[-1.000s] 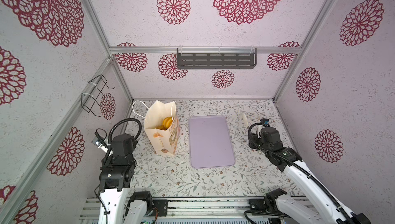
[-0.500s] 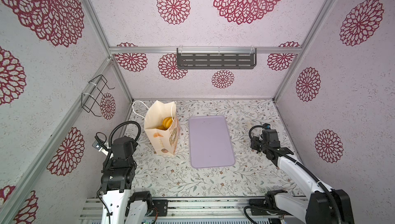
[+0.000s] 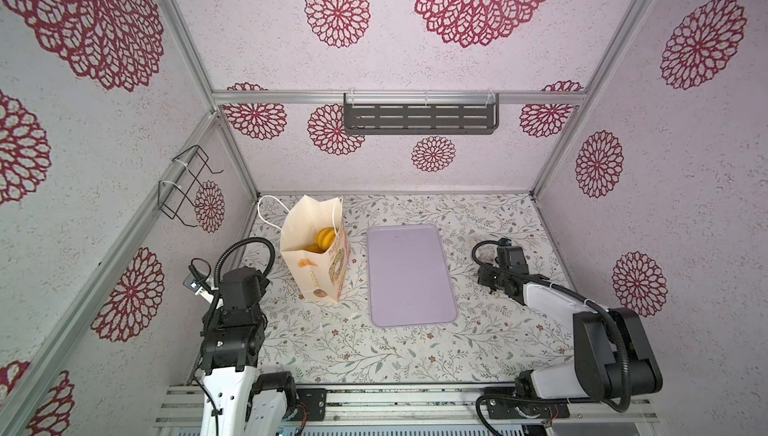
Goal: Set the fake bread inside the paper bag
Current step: 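Lower the tongs onto the table beside the tray and release them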
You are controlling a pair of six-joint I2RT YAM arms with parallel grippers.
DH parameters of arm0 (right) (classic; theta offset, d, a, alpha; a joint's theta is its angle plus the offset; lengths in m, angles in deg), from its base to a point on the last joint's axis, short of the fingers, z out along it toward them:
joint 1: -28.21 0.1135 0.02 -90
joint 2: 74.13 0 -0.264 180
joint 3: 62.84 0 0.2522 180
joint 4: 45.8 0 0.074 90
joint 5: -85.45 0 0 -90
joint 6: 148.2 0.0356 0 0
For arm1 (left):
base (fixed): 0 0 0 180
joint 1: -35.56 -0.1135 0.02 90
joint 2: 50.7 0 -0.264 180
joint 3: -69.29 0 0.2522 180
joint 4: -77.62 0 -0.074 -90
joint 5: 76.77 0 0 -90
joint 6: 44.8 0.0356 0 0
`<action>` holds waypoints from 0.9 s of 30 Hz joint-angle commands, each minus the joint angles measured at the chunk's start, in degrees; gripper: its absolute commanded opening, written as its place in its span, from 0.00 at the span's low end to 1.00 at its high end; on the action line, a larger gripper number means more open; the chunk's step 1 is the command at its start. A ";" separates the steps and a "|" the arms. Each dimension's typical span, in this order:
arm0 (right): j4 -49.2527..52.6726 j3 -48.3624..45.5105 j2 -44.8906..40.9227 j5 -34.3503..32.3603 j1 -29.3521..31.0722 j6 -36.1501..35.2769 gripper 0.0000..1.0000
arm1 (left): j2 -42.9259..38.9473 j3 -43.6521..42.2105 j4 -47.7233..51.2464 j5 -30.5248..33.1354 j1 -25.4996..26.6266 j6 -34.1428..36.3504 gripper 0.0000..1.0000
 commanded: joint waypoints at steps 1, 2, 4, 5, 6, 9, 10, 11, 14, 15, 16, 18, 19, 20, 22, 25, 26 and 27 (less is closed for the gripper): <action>-4.71 2.67 2.14 0.53 -0.34 -0.05 0.54 | -0.34 -0.67 -1.88 0.50 -0.96 0.61 0.97; -5.03 2.83 2.85 0.45 -0.34 0.25 0.55 | -0.30 -0.81 -2.35 0.12 -1.18 0.65 0.97; -4.90 3.54 4.46 0.29 -0.34 0.72 0.57 | 0.06 -1.00 -2.83 -0.82 -1.61 0.51 0.97; -4.81 3.76 5.06 0.42 -0.39 0.71 0.59 | 0.40 -0.83 -2.64 -0.93 -1.74 0.34 0.97; -4.80 3.91 5.68 0.69 -0.40 0.71 0.60 | 0.81 -0.68 -2.50 -1.08 -1.99 0.25 0.97; -4.97 4.01 6.71 1.32 -0.42 0.54 0.66 | 1.74 -0.39 -2.17 -1.27 -2.51 0.12 0.97; -5.06 4.05 6.82 1.69 -0.52 0.55 0.68 | 1.90 -0.50 -2.03 -1.30 -2.68 0.01 0.97; -5.15 3.97 6.91 2.01 -0.65 0.53 0.70 | 1.94 -0.63 -2.11 -1.37 -2.80 -0.05 0.97; -5.08 4.01 6.97 2.52 -0.87 0.58 0.76 | 1.85 -1.34 -2.35 -1.66 -3.11 -0.84 0.97; -4.83 4.14 7.00 2.65 -0.91 0.61 0.78 | 1.86 -1.59 -2.37 -1.78 -3.22 -1.13 0.97; -4.56 4.24 7.00 2.79 -0.98 0.47 0.78 | 1.83 -1.81 -2.42 -1.84 -3.31 -1.46 0.97; -4.20 4.43 6.83 2.87 -1.12 0.33 0.79 | 1.78 -2.14 -2.70 -2.18 -3.48 -1.51 0.97; -3.95 4.48 6.65 2.82 -1.24 0.20 0.80 | 1.85 -2.14 -2.71 -2.33 -3.54 -1.51 0.97; -3.63 4.53 6.45 2.75 -1.32 0.12 0.81 | 1.94 -2.06 -2.71 -2.35 -3.54 -1.61 0.97; -2.96 4.57 5.91 2.82 -1.52 -0.08 0.82 | 1.94 -2.06 -2.55 -2.44 -3.67 -1.75 0.97; -2.30 4.32 4.60 3.06 -1.79 -0.26 0.84 | 1.88 -2.22 -2.74 -2.67 -3.76 -2.20 0.97; -2.11 4.25 4.23 3.20 -1.83 -0.26 0.85 | 1.94 -2.32 -2.85 -2.83 -3.70 -2.35 0.97; -1.79 4.22 3.70 3.20 -1.95 -0.26 0.85 | 2.01 -2.41 -2.90 -2.87 -3.84 -2.32 0.97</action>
